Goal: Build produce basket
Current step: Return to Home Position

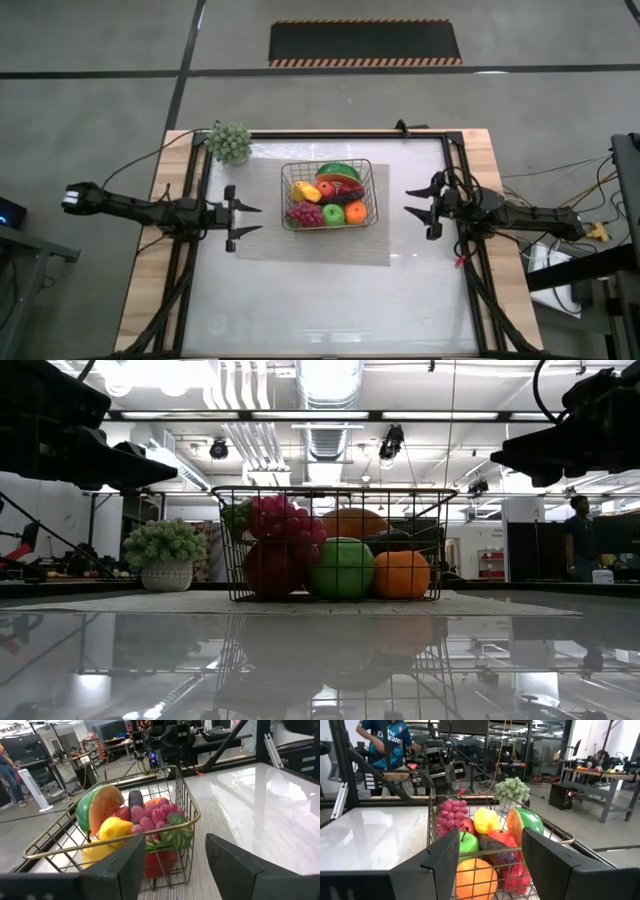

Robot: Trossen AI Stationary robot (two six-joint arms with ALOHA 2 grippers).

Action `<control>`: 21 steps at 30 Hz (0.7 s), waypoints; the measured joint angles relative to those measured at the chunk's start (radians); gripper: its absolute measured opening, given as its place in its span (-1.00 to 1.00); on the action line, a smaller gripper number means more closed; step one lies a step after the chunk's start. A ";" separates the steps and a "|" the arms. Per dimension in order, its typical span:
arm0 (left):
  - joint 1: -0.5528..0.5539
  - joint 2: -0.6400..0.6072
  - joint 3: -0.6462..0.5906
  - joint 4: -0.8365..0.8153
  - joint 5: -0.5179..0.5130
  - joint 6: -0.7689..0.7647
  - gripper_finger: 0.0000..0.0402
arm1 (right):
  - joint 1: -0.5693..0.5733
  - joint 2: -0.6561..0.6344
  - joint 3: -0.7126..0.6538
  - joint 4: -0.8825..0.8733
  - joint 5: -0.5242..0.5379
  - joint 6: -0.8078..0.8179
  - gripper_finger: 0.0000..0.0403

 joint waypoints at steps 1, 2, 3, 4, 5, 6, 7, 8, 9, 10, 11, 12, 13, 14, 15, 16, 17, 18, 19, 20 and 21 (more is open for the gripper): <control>0.000 0.003 0.000 0.000 0.000 0.000 -0.06 | 0.000 0.005 0.000 0.000 0.000 0.004 0.00; 0.000 0.006 0.000 0.000 0.000 0.000 -0.06 | 0.000 0.008 0.000 0.001 0.000 0.007 0.00; 0.000 0.009 0.000 0.000 0.000 0.000 -0.06 | 0.000 0.013 0.000 0.001 0.000 0.007 0.00; 0.000 0.014 0.000 0.000 0.000 0.000 -0.06 | 0.000 0.018 0.000 0.001 0.000 0.006 0.00; 0.000 0.017 0.000 0.000 0.000 0.000 -0.06 | 0.000 0.020 0.000 0.002 0.000 0.007 0.00; 0.000 0.021 0.000 0.000 0.000 0.000 -0.06 | 0.000 0.023 0.000 0.002 0.000 0.007 0.00; 0.000 0.026 0.000 0.000 0.000 0.000 -0.06 | 0.000 0.025 0.000 0.002 0.000 0.006 0.00; 0.000 0.030 0.000 0.000 0.000 0.000 -0.06 | 0.000 0.025 0.000 0.002 0.000 0.007 0.00; 0.000 0.034 0.000 0.000 0.000 0.000 -0.06 | 0.000 0.025 0.000 0.002 0.000 0.007 0.00; 0.000 0.038 0.000 0.000 0.000 0.000 -0.06 | 0.000 0.025 0.000 0.003 0.000 0.007 0.00; 0.000 0.041 0.000 0.000 0.000 0.000 -0.06 | 0.000 0.024 0.000 0.003 0.000 0.006 0.00; 0.000 0.045 0.000 0.000 0.000 0.000 -0.06 | 0.000 0.024 0.000 0.003 0.000 0.007 0.00; 0.000 0.049 0.000 0.000 0.000 0.000 -0.06 | 0.000 0.025 0.000 0.003 0.000 0.007 0.00; 0.000 0.053 0.000 0.000 0.000 0.000 -0.06 | 0.000 0.025 0.000 0.003 0.000 0.007 0.00; 0.000 0.057 0.000 0.000 0.000 0.000 -0.06 | 0.000 0.025 0.000 0.003 0.000 0.007 0.00; 0.000 0.061 0.000 0.000 0.000 0.000 -0.06 | 0.000 0.025 0.000 0.004 0.000 0.007 0.00; 0.000 0.066 0.000 0.000 0.000 0.000 -0.06 | 0.000 0.024 0.000 0.004 0.001 0.007 0.00; 0.000 0.071 0.000 0.000 0.000 0.000 -0.06 | 0.000 0.025 0.000 0.004 0.000 0.007 0.00; 0.000 0.076 0.000 0.000 0.000 0.000 -0.06 | 0.000 0.025 0.000 0.004 0.000 0.008 0.00; 0.000 0.081 0.000 0.000 0.000 0.000 -0.06 | 0.000 0.025 0.000 0.003 0.001 0.008 0.00; 0.000 0.085 0.000 0.000 0.000 0.000 -0.06 | 0.000 0.025 0.000 0.004 0.001 0.007 0.00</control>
